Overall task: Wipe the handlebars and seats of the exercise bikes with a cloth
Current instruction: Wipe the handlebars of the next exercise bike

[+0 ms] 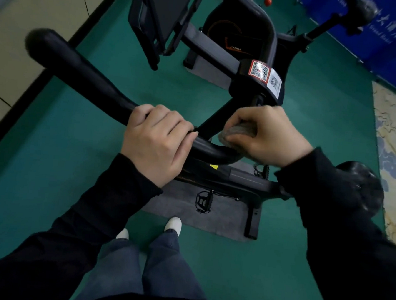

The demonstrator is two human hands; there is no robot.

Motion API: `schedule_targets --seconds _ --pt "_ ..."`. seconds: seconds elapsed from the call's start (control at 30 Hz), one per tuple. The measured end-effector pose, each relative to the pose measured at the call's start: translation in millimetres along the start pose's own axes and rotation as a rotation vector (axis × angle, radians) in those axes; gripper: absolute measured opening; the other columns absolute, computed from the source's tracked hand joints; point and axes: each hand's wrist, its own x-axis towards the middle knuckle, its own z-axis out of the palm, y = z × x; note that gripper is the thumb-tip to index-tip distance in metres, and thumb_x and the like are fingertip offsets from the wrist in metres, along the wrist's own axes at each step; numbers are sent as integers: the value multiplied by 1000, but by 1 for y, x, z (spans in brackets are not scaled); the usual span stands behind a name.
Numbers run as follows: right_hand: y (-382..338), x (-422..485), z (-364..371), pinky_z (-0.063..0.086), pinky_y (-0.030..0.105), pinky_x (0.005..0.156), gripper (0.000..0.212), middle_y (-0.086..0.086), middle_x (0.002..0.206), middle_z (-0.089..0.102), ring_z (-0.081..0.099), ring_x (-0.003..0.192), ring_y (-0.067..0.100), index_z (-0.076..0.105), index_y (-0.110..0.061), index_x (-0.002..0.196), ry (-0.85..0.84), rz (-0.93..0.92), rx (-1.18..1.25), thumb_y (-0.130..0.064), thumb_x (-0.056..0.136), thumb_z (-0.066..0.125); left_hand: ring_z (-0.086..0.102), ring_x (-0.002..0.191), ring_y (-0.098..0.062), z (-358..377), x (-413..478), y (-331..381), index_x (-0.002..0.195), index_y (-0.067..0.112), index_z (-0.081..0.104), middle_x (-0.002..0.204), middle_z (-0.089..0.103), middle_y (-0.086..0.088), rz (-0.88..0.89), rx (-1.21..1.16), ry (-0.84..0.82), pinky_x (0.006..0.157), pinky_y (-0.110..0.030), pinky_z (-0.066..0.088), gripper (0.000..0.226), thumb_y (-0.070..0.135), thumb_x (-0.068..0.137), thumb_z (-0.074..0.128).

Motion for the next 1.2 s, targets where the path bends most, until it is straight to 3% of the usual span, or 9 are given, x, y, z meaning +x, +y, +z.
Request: schedule_targets --seconds 0.1,0.27,0.43,0.53,0.67,0.83,0.97,1.1,1.2 --pt "-3 30 -2 48 15 81 10 -4 87 71 62 82 4 73 -18 90 -252 -29 -20 -14 80 74 61 77 -25 1 0 0 80 14 67 80 66 0 6 -1 15 80 -35 32 26 26 94 49" --pt "-7 66 -9 52 22 79 10 -6 84 70 62 75 2 69 -21 88 -678 -31 -17 -13 84 72 62 77 -25 2 0 -1 79 13 67 79 67 0 9 -17 39 80 -35 33 24 24 93 51" --pt "-5 69 -28 54 23 79 19 -5 85 72 65 77 4 68 -29 80 -760 -67 -80 -11 80 75 62 75 -24 4 0 -2 80 13 68 79 67 1 14 -15 56 79 -35 33 23 24 92 52" --pt "-4 60 -28 54 20 80 18 -2 90 73 67 83 6 69 -29 82 -689 -89 -66 -12 80 75 62 75 -24 5 0 -1 80 13 68 79 67 1 7 -13 62 79 -35 33 23 24 92 52" --pt "-4 54 -30 55 28 78 15 -6 80 72 65 77 5 72 -27 83 -527 -123 -225 -13 77 73 62 74 -24 6 1 -1 78 14 68 78 67 1 7 -12 72 79 -34 33 23 24 91 52" --pt "3 30 -27 52 24 76 15 -2 82 72 66 78 7 74 -16 85 -377 -142 -115 -5 75 73 61 74 -24 6 1 0 78 14 68 78 67 1 -6 -10 68 79 -35 33 21 23 90 53" --pt "18 12 -15 47 27 81 9 2 88 69 61 86 17 73 -8 86 -53 -143 -33 -6 78 73 61 75 -24 5 1 -1 77 14 67 78 67 1 -6 -5 48 79 -35 33 23 24 91 52" --pt "27 -20 21 46 22 78 13 -12 86 62 61 85 15 69 -11 85 313 -74 159 -2 77 73 61 76 -25 4 0 0 79 14 67 80 67 1 -6 -8 33 78 -35 33 22 23 91 52" --pt "32 -27 50 47 26 80 10 -3 89 62 61 87 23 66 -5 88 680 28 278 2 81 68 62 75 -25 4 1 1 78 14 68 79 68 1 3 -1 35 78 -36 33 22 23 91 53"
